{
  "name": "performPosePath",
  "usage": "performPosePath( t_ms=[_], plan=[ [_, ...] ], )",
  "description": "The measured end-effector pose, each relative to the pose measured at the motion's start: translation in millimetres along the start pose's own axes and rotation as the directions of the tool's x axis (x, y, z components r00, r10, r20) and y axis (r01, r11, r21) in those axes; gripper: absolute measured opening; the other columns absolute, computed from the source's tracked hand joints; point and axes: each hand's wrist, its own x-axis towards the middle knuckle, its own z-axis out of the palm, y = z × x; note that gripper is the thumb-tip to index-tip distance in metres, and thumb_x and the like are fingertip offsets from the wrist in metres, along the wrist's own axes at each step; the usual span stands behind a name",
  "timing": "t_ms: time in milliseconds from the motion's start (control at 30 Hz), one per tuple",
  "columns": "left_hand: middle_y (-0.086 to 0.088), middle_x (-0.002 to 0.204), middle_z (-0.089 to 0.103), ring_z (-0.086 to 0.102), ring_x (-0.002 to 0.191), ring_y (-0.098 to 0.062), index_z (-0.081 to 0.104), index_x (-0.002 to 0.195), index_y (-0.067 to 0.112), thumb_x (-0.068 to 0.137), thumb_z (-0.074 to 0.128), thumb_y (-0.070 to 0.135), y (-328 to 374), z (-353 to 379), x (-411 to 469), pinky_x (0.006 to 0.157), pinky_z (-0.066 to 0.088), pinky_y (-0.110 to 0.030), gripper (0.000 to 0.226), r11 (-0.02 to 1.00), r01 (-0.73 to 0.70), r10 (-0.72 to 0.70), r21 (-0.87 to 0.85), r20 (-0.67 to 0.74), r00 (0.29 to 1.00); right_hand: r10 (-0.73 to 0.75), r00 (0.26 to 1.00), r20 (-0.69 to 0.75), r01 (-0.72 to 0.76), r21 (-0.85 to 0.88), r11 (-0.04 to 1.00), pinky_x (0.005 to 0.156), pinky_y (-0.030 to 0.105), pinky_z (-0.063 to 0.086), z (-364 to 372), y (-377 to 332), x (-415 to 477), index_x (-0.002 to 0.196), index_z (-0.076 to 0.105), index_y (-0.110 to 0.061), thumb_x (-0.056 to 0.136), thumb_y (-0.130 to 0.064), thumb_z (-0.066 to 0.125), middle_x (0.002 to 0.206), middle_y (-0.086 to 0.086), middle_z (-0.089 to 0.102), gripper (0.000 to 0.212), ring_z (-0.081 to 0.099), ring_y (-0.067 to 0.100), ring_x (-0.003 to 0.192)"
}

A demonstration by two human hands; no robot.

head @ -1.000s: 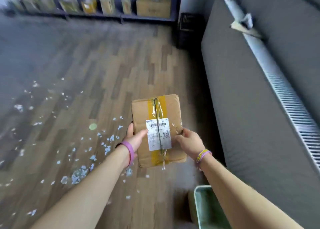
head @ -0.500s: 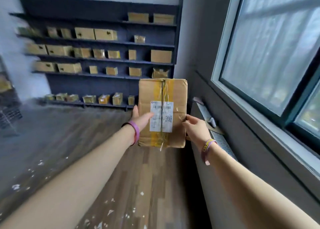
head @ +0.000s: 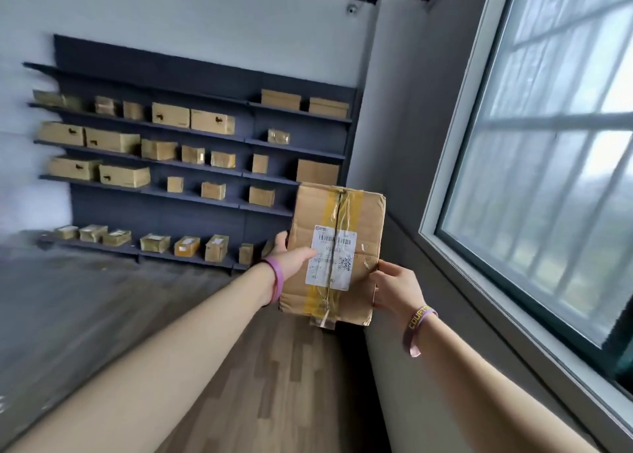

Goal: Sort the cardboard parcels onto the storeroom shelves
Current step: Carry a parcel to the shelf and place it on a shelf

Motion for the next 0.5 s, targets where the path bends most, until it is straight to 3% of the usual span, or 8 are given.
performPosePath(
  t_ms=[133, 233, 367, 500],
  plan=[
    [-0.001, 0.152, 0.032, 0.034, 0.135, -0.026, 0.012, 0.149, 0.034, 0.088, 0.061, 0.028, 23, -15, 58, 0.107, 0.030, -0.045, 0.079, 0.999, -0.049, 0.050, -0.010, 0.039, 0.998, -0.021, 1.000, -0.017, 0.022, 0.063, 0.998, 0.051, 0.028, 0.035, 16, -19, 58, 0.071, 0.069, -0.013, 0.078, -0.001, 0.043, 0.044, -0.010, 0.040, 0.030, 0.034, 0.017, 0.050],
    [-0.001, 0.154, 0.029, 0.031, 0.137, -0.025, 0.013, 0.150, 0.034, 0.088, 0.062, 0.025, 41, -21, 105, 0.108, 0.028, -0.046, 0.079, 0.997, -0.082, 0.081, 0.005, 0.062, 0.995, -0.049, 0.998, -0.038, 0.052, 0.081, 0.995, 0.060, 0.034, 0.038, 26, -28, 98, 0.082, 0.071, -0.007, 0.078, -0.001, 0.044, 0.047, -0.008, 0.042, 0.028, 0.036, 0.019, 0.056],
    [-0.002, 0.154, 0.029, 0.031, 0.137, -0.026, 0.010, 0.150, 0.035, 0.088, 0.064, 0.024, 57, -20, 168, 0.108, 0.028, -0.047, 0.083, 0.994, -0.112, 0.112, 0.008, 0.059, 0.992, -0.096, 0.993, -0.061, 0.101, 0.073, 0.992, 0.066, 0.037, 0.049, 33, -36, 154, 0.090, 0.072, -0.013, 0.077, -0.008, 0.046, 0.058, -0.003, 0.051, 0.030, 0.044, 0.018, 0.061],
    [0.001, 0.152, 0.031, 0.033, 0.137, -0.027, 0.010, 0.148, 0.040, 0.087, 0.064, 0.024, 63, -8, 228, 0.104, 0.030, -0.048, 0.083, 0.994, -0.105, 0.106, -0.013, 0.049, 0.993, -0.129, 0.990, -0.056, 0.132, 0.055, 0.990, 0.062, 0.037, 0.052, 35, -30, 223, 0.089, 0.071, -0.014, 0.074, -0.010, 0.045, 0.059, -0.002, 0.051, 0.030, 0.045, 0.020, 0.064]
  ],
)
